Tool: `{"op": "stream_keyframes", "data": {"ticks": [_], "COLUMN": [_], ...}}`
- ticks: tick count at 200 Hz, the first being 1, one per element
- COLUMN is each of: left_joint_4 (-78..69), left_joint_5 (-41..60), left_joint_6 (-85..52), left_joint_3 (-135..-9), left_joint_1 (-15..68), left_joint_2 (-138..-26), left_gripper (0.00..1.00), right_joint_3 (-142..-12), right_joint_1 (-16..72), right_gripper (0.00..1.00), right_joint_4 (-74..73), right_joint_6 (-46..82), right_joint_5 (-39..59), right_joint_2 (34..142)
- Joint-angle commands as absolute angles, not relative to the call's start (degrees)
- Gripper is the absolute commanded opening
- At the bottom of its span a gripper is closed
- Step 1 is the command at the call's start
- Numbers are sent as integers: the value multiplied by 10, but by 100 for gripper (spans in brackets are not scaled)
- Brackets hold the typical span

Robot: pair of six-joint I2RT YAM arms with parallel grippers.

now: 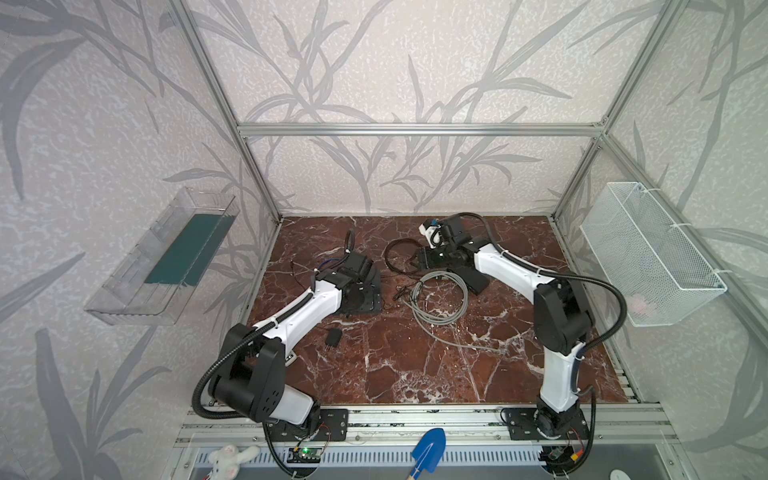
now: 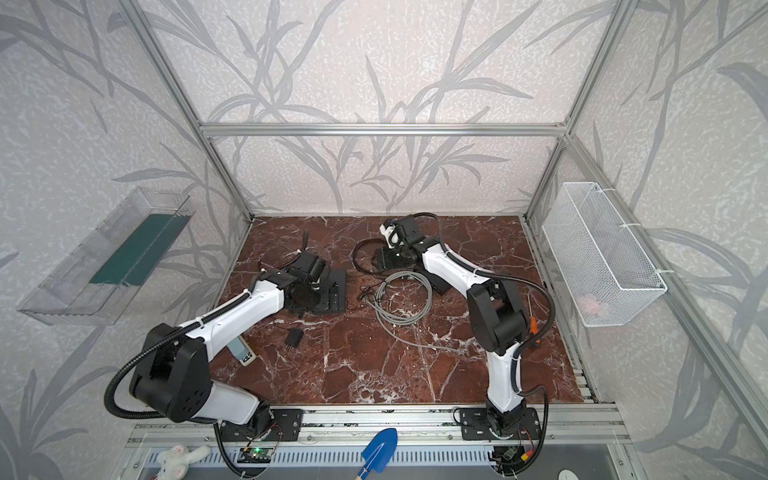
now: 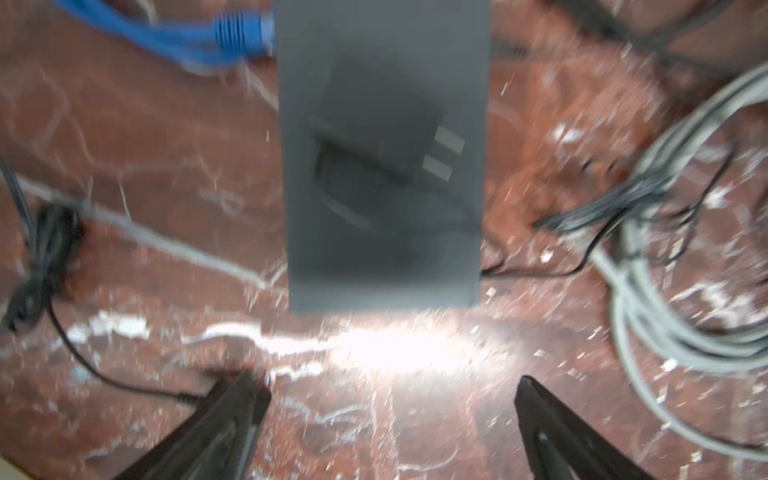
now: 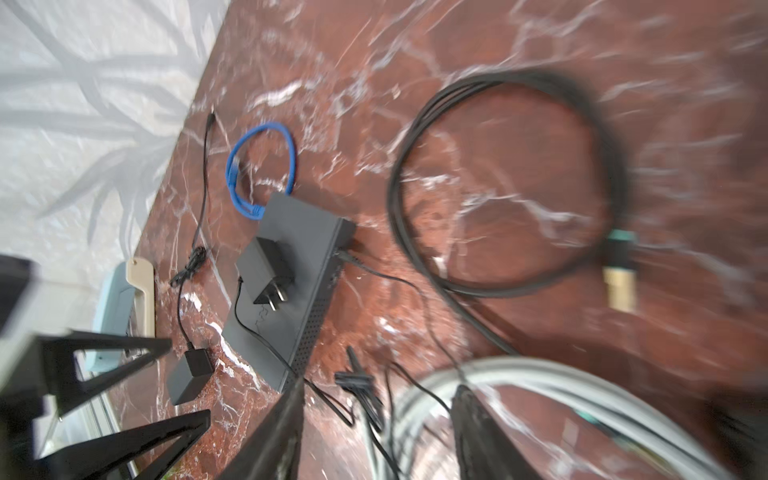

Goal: Insert the plug into the switch port

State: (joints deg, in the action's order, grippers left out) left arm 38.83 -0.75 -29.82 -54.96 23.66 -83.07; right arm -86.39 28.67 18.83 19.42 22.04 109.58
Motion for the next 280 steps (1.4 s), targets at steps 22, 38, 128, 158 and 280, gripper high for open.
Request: {"op": "stream_keyframes", "data": {"ticks": [22, 38, 128, 158, 280], "left_joint_4": [315, 302, 298, 263, 236], "left_joint_5": [-1, -7, -186, -181, -120], "left_joint_6": [-368, -381, -581, -588, -439], "left_joint_3": [-503, -524, -583, -593, -688], "left_joint_1": [265, 283, 292, 249, 121], "left_joint_2": [-859, -890, -1037, -1069, -1106], "left_gripper": [99, 99, 99, 97, 92], "right_joint_3": [-785, -777, -745, -728, -669], "right_joint_1": [279, 276, 269, 267, 268], "right_gripper": [57, 57, 57, 57, 57], "right_joint_4": [165, 163, 145, 140, 136], "right_joint_6": [193, 196, 215, 221, 225], "right_joint_5": [239, 241, 246, 249, 249], "right_joint_2": [1041, 1041, 1023, 1018, 999]}}
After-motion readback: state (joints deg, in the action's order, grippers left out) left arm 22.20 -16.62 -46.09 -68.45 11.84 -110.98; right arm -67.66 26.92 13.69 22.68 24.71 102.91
